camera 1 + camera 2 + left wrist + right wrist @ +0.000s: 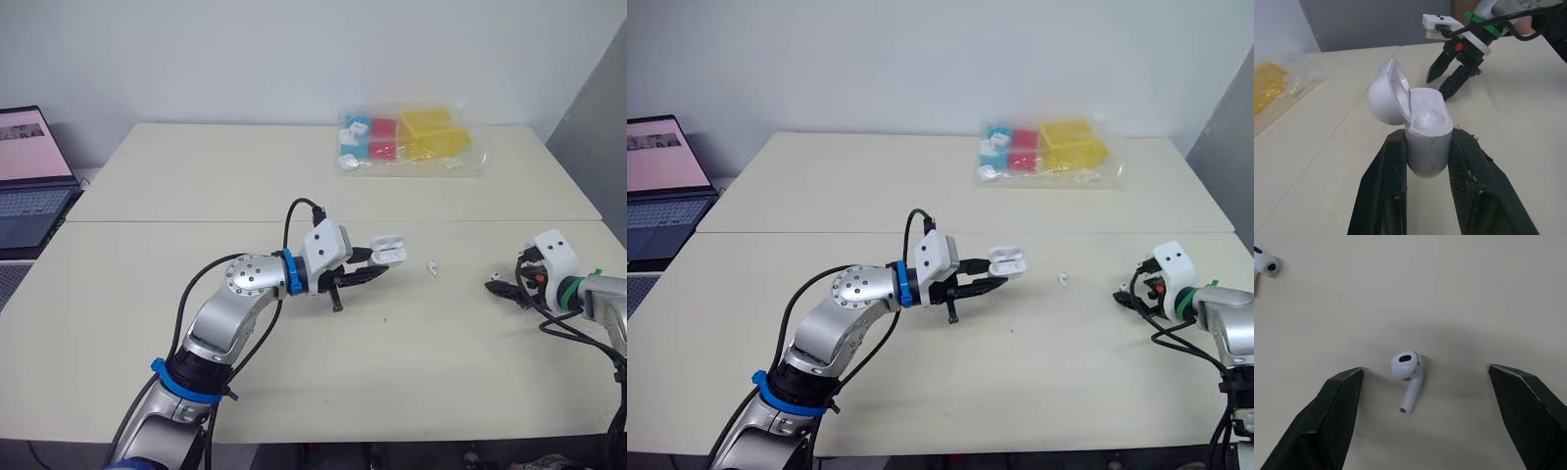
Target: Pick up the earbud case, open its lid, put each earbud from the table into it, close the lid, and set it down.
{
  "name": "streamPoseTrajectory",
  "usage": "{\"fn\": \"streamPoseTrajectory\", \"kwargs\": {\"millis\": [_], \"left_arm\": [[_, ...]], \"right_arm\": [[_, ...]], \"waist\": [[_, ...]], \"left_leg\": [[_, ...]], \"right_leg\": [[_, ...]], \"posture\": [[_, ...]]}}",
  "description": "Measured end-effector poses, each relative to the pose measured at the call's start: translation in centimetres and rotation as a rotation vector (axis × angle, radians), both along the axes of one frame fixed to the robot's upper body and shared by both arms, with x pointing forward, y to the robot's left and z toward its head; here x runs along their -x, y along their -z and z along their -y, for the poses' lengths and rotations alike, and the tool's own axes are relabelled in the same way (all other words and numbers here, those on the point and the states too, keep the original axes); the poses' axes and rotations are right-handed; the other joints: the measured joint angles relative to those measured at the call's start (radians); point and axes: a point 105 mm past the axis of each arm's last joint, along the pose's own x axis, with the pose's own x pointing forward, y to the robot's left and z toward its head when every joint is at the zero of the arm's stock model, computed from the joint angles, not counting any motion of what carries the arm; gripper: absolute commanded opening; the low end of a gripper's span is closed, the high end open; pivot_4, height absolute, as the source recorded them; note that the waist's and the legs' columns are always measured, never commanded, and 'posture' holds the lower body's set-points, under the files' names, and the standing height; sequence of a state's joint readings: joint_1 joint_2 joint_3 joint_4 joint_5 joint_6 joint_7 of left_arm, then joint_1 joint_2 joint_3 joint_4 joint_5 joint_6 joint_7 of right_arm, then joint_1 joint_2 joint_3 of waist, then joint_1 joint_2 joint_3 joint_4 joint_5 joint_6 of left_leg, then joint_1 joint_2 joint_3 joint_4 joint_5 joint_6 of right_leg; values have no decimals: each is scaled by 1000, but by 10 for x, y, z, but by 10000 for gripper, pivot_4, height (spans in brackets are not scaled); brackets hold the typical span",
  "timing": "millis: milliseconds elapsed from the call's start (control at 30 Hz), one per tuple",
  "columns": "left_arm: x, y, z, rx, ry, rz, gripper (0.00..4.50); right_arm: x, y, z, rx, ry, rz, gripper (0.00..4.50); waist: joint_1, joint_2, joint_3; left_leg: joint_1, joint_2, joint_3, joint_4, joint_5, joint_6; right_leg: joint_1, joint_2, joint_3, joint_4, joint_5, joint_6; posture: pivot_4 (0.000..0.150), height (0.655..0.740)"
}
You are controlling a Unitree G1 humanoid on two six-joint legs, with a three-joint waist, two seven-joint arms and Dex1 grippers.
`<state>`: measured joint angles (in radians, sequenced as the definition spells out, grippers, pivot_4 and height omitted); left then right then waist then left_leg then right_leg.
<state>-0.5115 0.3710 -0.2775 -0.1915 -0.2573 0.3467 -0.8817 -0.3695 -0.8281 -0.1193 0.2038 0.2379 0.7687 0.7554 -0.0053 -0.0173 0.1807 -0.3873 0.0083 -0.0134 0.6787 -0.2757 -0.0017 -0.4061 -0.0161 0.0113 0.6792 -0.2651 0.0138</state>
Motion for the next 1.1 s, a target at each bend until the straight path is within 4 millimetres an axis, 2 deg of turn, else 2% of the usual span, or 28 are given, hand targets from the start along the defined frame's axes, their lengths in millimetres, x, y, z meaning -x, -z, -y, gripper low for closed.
{"fn": "streamPoseTrajectory", "kwargs": {"millis": [167, 233, 333, 567, 767, 967, 1100], "left_arm": [[-1, 1, 0, -6, -3, -11, 7813], [-1, 2, -1, -9, -5, -14, 7813], [-1, 2, -2, -12, -7, -15, 7813], [-1, 2, -2, -14, -10, -15, 7813], [-2, 3, -5, -27, -17, -13, 7813], [-1, 11, -17, -65, -37, -28, 7813], [6, 20, -27, -108, -34, -38, 7813]], "right_arm": [[-2, 0, -1, -15, 2, -1, 42367], [-2, 0, -1, -16, 3, -2, 38572], [-2, 0, -1, -17, 5, -2, 29416], [-2, 0, -4, -29, -11, -4, 4445], [6, -6, -19, 1, -142, -25, 4164], [39, -32, -62, 197, -634, -42, 4164], [56, -28, -87, 295, -898, -92, 4164]], "waist": [[0, 0, 0], [0, 0, 0], [0, 0, 0], [0, 0, 0], [0, 0, 0], [-3, 0, 1], [-3, -1, 2]], "left_leg": [[1, 0, 2, 0, 0, 0], [1, 0, 2, 0, 0, 0], [1, 0, 2, 0, 0, 0], [1, 0, 2, 0, 0, 0], [1, 0, 2, -1, 0, 0], [2, 2, 2, -2, 0, 0], [2, 3, 2, -2, 0, 0]], "right_leg": [[0, 0, 2, 0, 0, 0], [0, 0, 2, 0, 0, 0], [0, 1, 2, 0, 0, 1], [0, 2, 3, 0, 0, 1], [0, 2, 3, -1, 0, 2], [0, 2, 3, -2, -1, 3], [0, 2, 3, -2, -1, 4]], "posture": [[1500, 7400], [1500, 7400], [1500, 7400], [1500, 7400], [1500, 7400], [1500, 7400], [1500, 7400]]}}
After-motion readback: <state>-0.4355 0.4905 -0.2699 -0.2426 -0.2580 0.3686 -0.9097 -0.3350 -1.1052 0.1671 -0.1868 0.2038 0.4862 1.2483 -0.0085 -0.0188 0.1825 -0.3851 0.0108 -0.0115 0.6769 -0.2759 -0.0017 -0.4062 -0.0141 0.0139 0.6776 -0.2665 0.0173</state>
